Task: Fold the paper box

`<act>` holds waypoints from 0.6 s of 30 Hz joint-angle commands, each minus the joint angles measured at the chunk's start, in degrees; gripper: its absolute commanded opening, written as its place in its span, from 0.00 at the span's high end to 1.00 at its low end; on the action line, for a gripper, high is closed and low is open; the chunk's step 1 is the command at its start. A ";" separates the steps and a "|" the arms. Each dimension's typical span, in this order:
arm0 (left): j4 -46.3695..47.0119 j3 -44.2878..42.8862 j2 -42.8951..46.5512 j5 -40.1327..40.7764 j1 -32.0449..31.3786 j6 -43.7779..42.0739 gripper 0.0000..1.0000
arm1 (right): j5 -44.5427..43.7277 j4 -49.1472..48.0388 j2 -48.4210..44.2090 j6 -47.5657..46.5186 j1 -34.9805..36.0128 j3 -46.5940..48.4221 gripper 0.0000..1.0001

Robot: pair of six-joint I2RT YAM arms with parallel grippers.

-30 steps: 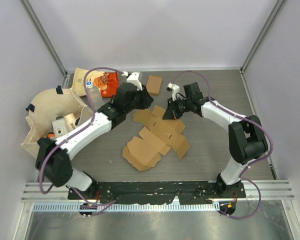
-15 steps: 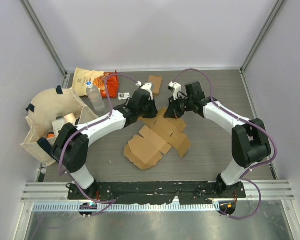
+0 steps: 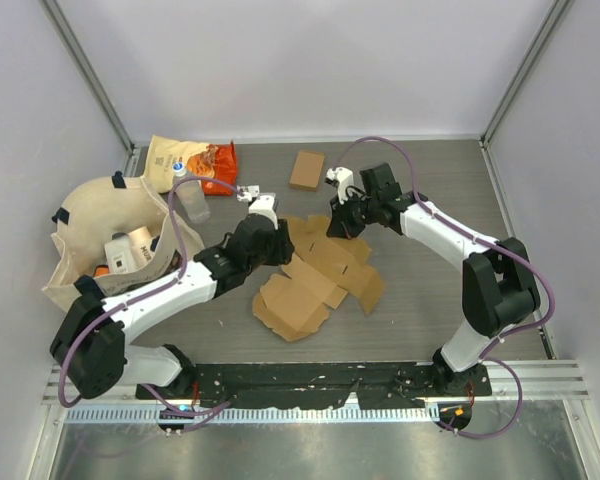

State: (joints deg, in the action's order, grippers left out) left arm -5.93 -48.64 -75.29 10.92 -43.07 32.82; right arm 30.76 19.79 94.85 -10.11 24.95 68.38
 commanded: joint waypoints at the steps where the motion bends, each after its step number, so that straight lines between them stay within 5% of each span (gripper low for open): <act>1: -4.33 1.63 -1.17 11.48 0.97 4.08 0.61 | -0.88 1.13 -2.47 -2.20 0.62 2.46 0.99; 5: -10.05 -4.60 -11.68 14.04 1.41 3.23 0.68 | -0.88 1.04 -3.35 -2.37 1.15 2.11 0.99; 8: -11.12 -8.31 -16.63 8.79 0.97 1.64 0.79 | -1.49 1.04 -4.23 -2.63 1.33 2.20 0.99; 18: 2.22 -2.69 -15.95 -3.18 -0.61 4.71 0.81 | -4.92 0.86 -3.18 -4.66 3.00 3.86 0.99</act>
State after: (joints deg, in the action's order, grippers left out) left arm -11.86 -53.76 -93.67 12.93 -43.40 36.05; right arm 28.01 22.44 93.34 -12.78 26.74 68.95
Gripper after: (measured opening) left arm 0.184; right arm 0.040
